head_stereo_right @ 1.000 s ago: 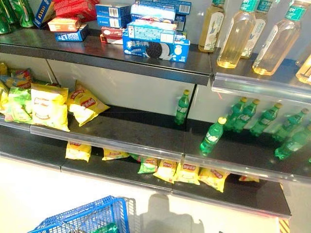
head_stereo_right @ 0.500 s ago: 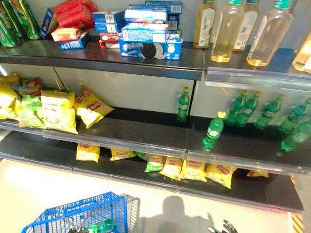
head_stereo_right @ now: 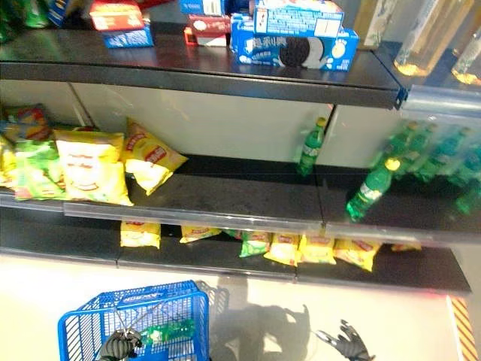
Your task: Pick up the snacks into the basket
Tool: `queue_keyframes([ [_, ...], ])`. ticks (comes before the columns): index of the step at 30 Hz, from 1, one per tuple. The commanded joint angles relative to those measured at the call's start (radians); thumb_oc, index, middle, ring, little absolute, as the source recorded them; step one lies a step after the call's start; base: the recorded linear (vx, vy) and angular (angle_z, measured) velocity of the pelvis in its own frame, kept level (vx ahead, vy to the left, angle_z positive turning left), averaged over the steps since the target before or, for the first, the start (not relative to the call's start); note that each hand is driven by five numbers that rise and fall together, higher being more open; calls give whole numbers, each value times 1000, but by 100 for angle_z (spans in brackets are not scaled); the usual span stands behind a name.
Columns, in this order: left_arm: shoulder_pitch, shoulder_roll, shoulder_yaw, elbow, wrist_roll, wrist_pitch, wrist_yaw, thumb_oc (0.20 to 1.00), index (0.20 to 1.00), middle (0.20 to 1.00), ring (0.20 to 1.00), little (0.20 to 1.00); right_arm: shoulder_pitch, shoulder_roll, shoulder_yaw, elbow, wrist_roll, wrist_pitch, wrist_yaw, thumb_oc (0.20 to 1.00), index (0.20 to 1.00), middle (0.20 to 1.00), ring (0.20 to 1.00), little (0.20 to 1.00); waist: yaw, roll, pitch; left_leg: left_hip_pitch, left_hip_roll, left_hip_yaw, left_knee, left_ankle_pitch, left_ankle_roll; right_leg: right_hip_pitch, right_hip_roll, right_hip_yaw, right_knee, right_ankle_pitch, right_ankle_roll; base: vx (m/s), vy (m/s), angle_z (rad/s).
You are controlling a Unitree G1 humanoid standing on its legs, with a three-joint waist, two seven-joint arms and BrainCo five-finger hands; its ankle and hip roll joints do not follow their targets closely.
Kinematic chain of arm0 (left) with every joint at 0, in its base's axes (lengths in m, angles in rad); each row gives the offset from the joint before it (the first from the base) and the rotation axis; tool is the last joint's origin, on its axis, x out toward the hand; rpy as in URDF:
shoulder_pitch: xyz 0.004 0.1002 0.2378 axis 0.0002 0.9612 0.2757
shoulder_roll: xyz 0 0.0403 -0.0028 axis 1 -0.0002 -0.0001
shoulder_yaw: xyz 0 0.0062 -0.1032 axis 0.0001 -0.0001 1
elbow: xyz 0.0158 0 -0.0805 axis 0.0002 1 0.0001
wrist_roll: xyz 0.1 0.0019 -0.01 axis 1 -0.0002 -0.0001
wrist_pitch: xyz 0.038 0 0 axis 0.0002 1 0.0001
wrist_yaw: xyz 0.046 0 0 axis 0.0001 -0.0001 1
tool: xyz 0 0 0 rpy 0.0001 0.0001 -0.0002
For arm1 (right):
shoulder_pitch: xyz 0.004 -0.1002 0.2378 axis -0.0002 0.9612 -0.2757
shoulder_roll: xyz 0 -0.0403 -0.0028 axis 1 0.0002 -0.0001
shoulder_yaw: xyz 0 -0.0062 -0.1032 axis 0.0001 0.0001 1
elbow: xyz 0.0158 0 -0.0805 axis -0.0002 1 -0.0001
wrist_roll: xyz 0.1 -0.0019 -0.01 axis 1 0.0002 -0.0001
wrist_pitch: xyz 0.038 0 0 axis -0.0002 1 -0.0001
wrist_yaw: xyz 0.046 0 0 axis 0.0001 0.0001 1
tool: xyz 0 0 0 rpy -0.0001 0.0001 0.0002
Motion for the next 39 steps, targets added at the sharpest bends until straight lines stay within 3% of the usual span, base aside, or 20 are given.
queue_keyframes([
  [1, 51, 34, 47, -113, 33, -62, 8, 200, 200, 200, 200, 200, 1, -72, 27, -38, 3, -35, 3, 1000, 1000, 1000, 1000, 1000, 5, 3, -22, 64, 1, -70, -120, 23, -69, -17, 104, -2, -93, -17, 35, 31, 88, -42],
  [3, 30, 31, 46, -108, 15, -65, 24, 200, 200, 200, 200, 200, -16, -80, 50, -59, 5, -40, 3, 1000, 1000, 1000, 1000, 1000, -1, 5, 1, 49, -26, -97, -129, 42, -62, -52, 148, 64, -87, -26, 28, 12, 46, -21],
  [5, 18, 18, 37, -113, 9, -69, 26, 200, 200, 200, 200, 200, -22, -92, 50, -94, 4, -43, 2, 1000, 1000, 1000, 1000, 1000, 6, 14, 14, 21, -40, -121, -123, 54, -64, -47, 149, 85, -76, -38, 22, -20, -40, 73],
  [6, 10, 6, 38, -119, -3, -74, 39, 200, 200, 200, 200, 200, -36, -96, 53, -106, 6, -53, -8, 1000, 1000, 1000, 1000, 1000, 17, 25, 24, 12, -42, -134, -131, 67, -70, -59, 157, 77, -63, -43, 16, -5, -131, 117],
  [7, 10, -5, 38, -136, -21, -73, 47, 200, 200, 200, 200, 200, -55, -100, 56, -130, -6, -56, -28, 1000, 1000, 1000, 1000, 1000, 28, 36, 31, 2, -38, -151, -142, 81, -76, -66, 153, 23, -44, -53, 12, -5, -131, 79],
  [9, 12, -6, 33, -157, -36, -76, 46, 200, 200, 200, 200, 200, -67, -106, 60, -153, -7, -62, -33, 1000, 1000, 1000, 1000, 1000, 28, 44, 35, -7, -40, -174, -144, 90, -79, -72, 160, 14, -26, -68, 6, 4, -125, 70],
  [12, 6, 4, 12, -220, -40, -87, 47, 200, 200, 200, 200, 200, -121, -120, 47, -243, -4, -94, -73, 1000, 1000, 1000, 1000, 1000, 39, 61, 46, -41, -46, -261, -160, 123, -92, -86, 163, -57, 11, -107, -9, -19, -161, 73],
  [14, -2, 8, 10, -216, -42, -90, 49, 200, 200, 200, 200, 200, -137, -129, 45, -278, -14, -104, -85, 1000, 1000, 1000, 1000, 1000, 42, 62, 49, -53, -46, -276, -163, 133, -100, -87, 160, -82, 15, -116, -11, -28, -169, 78],
  [15, -24, 16, -1, -210, -42, -88, 51, 200, 200, 200, 200, 200, -163, -144, 42, -318, -35, -115, -112, 1000, 1000, 1000, 1000, 1000, 35, 60, 48, -71, -28, -236, -164, 143, -108, -74, 143, -137, 4, -124, -14, -32, -174, 104],
  [16, -25, 16, -1, -210, -42, -88, 51, 200, 200, 200, 200, 200, -163, -144, 42, -318, -35, -115, -112, 1000, 1000, 1000, 1000, 1000, 34, 61, 47, -74, -28, -238, -166, 146, -108, -76, 143, -139, 2, -120, -14, -35, -142, 143],
  [18, -42, 24, -7, -213, -35, -83, 44, 200, 200, 200, 200, 200, -184, -174, 49, -373, -69, -110, -123, 1000, 1000, 1000, 1000, 1000, 25, 57, 56, -75, 21, -111, -164, 151, -105, -55, 128, -174, -7, -129, -15, -41, -38, 129],
  [19, -48, 34, -5, -221, -34, -84, 47, 200, 200, 200, 200, 200, -226, -197, 69, -392, -105, -98, -127, 1000, 1000, 1000, 1000, 1000, 41, 58, 60, -79, 45, -88, -186, 174, -107, -56, 130, -193, -4, -125, -15, -49, -14, 97],
  [27, -39, 109, 7, -222, -22, -80, 25, 200, 200, 200, 200, 200, -404, -279, 121, -383, -156, -74, -124, 1000, 1000, 1000, 1000, 1000, 91, 24, 65, -73, 43, -91, -195, 165, -100, -40, 112, -213, 1, -122, -2, 4, 11, 43],
  [34, -28, 128, -6, -210, -19, -77, 11, 200, 200, 200, 200, 200, -572, -287, 206, -288, -167, -54, -122, 1000, 1000, 1000, 1000, 1000, 121, -8, 51, -66, 37, -91, -206, 158, -96, -21, 112, -199, -51, -94, 9, 6, 38, -1],
  [39, -19, 146, -12, -216, -22, -81, 5, 200, 200, 200, 200, 200, -674, -289, 227, -213, -151, -50, -137, 1000, 1000, 1000, 1000, 1000, 138, -12, 47, -69, 33, -100, -214, 165, -101, -18, 110, -208, -55, -96, 10, 9, 13, -8],
])
